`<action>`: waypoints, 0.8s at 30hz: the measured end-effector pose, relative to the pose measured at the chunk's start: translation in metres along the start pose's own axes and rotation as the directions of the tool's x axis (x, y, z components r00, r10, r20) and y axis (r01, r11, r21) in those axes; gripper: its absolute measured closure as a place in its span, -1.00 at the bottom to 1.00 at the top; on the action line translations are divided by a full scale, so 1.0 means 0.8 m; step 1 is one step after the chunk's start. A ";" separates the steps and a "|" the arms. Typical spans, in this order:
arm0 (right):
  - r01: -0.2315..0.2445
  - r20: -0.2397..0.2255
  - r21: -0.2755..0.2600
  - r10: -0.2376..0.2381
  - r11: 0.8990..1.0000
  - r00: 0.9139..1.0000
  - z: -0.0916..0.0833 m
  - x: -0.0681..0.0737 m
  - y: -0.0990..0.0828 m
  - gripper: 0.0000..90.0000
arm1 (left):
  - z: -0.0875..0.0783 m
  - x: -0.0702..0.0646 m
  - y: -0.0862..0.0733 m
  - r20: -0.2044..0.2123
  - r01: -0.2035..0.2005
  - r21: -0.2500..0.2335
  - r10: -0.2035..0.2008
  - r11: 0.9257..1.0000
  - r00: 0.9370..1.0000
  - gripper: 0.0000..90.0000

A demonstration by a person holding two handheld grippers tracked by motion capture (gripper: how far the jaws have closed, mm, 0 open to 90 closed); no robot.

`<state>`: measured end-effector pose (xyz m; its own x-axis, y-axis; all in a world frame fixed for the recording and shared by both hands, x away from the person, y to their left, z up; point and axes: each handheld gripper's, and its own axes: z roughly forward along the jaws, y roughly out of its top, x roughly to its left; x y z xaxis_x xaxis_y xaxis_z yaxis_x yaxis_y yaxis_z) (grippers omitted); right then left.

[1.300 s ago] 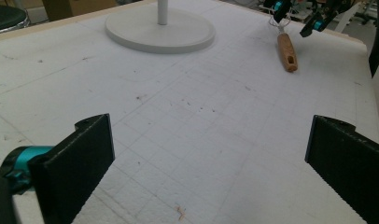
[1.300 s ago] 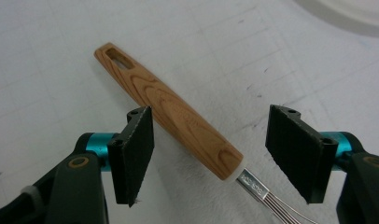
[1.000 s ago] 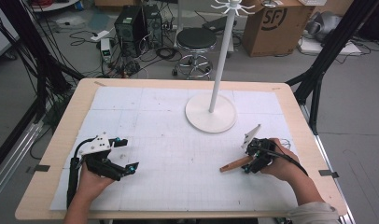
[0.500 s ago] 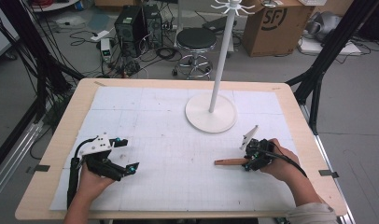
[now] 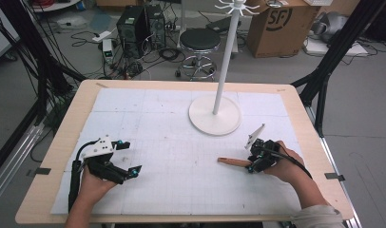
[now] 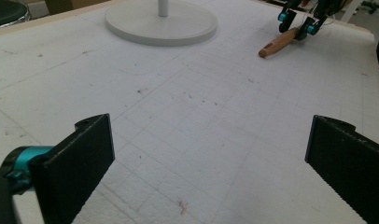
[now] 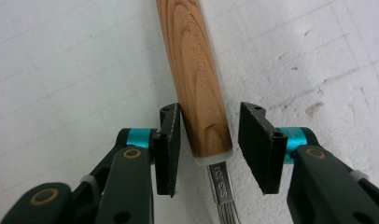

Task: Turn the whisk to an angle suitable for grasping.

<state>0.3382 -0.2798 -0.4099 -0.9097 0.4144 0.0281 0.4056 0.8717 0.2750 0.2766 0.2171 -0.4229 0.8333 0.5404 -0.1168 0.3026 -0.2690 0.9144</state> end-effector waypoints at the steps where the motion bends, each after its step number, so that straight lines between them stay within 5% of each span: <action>1: -0.003 -0.011 0.021 0.003 1.000 1.000 0.004 -0.001 0.002 0.28 | 0.000 0.000 0.000 0.000 0.000 0.001 0.000 1.000 1.000 -0.96; 9: -0.005 -0.010 0.035 0.006 0.999 1.000 0.007 0.000 0.004 0.20 | 0.000 0.000 0.000 -0.001 -0.002 0.006 0.002 1.000 1.000 -0.96; 12: 0.000 0.000 0.037 0.000 0.999 1.000 0.006 0.002 0.004 0.45 | 0.000 0.000 0.000 -0.001 -0.002 0.005 0.002 1.000 1.000 -0.96; 24: 0.018 0.017 0.023 -0.019 1.000 1.000 0.000 0.009 0.004 0.56 | 0.000 0.001 -0.001 -0.004 -0.009 0.010 0.009 1.000 1.000 -0.96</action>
<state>0.3329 -0.2743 -0.4090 -0.9154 0.4025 0.0071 0.3910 0.8848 0.2535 0.2772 0.2178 -0.4238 0.8340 0.5412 -0.1074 0.3000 -0.2815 0.9115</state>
